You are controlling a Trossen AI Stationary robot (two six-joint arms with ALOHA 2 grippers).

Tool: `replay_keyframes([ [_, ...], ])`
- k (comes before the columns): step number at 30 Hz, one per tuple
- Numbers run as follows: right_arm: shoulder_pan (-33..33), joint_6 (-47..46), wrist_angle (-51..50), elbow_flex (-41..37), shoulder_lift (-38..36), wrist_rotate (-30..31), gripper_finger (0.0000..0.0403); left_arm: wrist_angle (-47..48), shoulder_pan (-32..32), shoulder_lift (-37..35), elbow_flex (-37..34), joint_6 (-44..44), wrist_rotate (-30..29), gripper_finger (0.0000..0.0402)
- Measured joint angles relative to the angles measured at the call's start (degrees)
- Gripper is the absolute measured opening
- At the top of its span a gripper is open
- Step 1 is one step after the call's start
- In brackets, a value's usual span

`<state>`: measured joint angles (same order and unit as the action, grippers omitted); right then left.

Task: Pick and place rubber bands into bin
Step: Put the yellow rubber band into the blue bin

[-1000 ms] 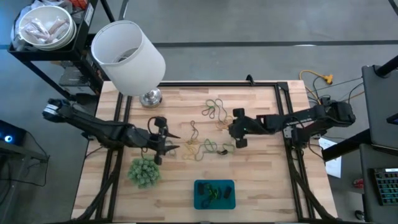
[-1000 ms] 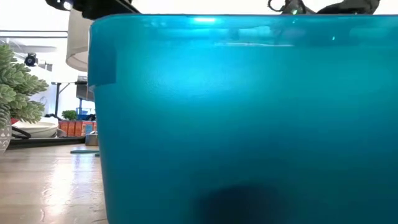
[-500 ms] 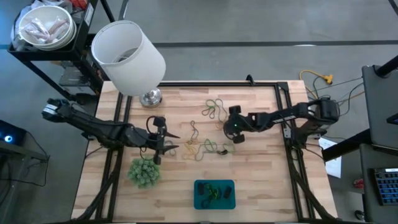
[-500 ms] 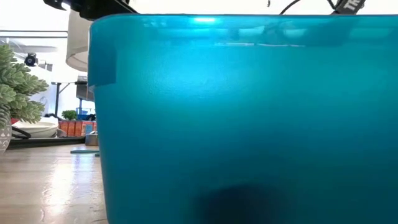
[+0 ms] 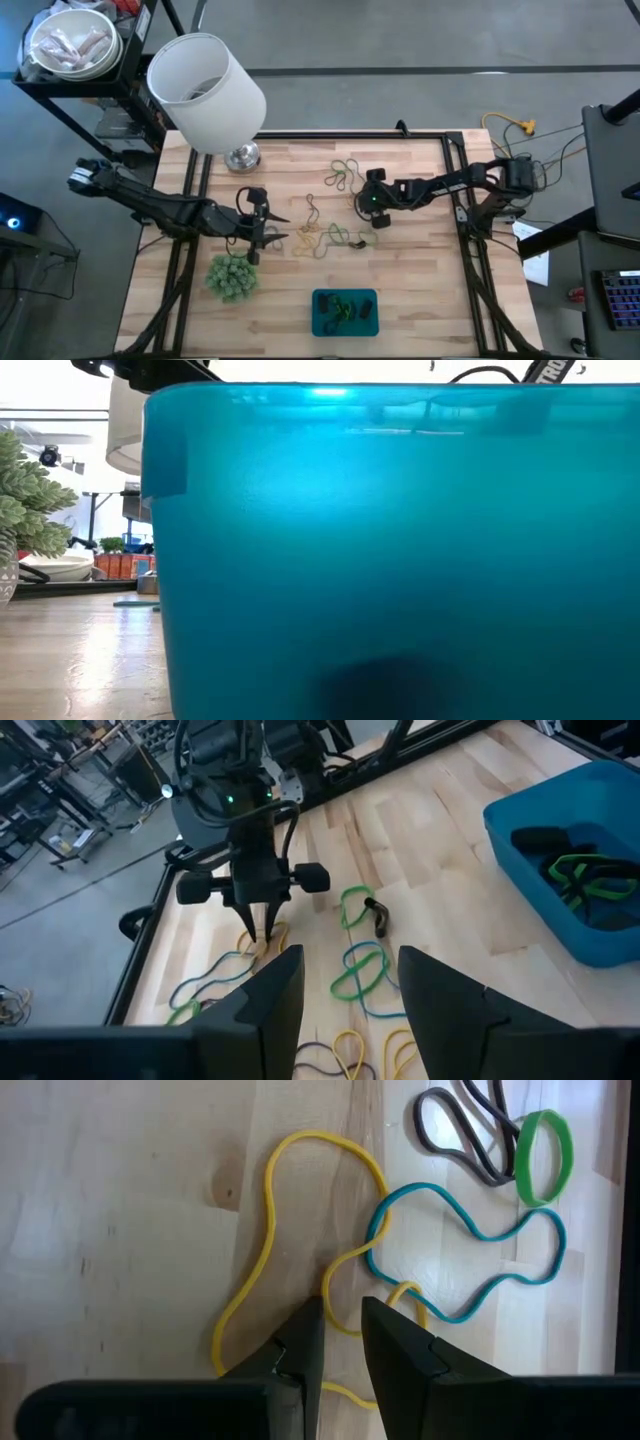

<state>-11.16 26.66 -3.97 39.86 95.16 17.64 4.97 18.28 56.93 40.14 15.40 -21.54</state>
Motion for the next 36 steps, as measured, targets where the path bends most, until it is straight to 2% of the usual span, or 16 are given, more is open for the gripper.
replay_keyframes([
  [12, 0.0, 1.2, -1.79, -0.09, -1.25, -4.42, 0.0068, -0.02, 0.02, 0.04, -0.01, 0.0, 0.01, 0.0148],
  [29, -0.92, 1.85, -0.95, -0.07, -0.42, -1.01, 0.0067, -0.04, 0.02, 0.04, -0.04, -0.02, 0.02, 0.0148],
  [36, -1.36, 1.56, 0.16, -0.11, -0.31, 1.71, 0.0053, -0.08, 0.02, 0.04, -0.04, 0.0, 0.02, 0.0148],
])
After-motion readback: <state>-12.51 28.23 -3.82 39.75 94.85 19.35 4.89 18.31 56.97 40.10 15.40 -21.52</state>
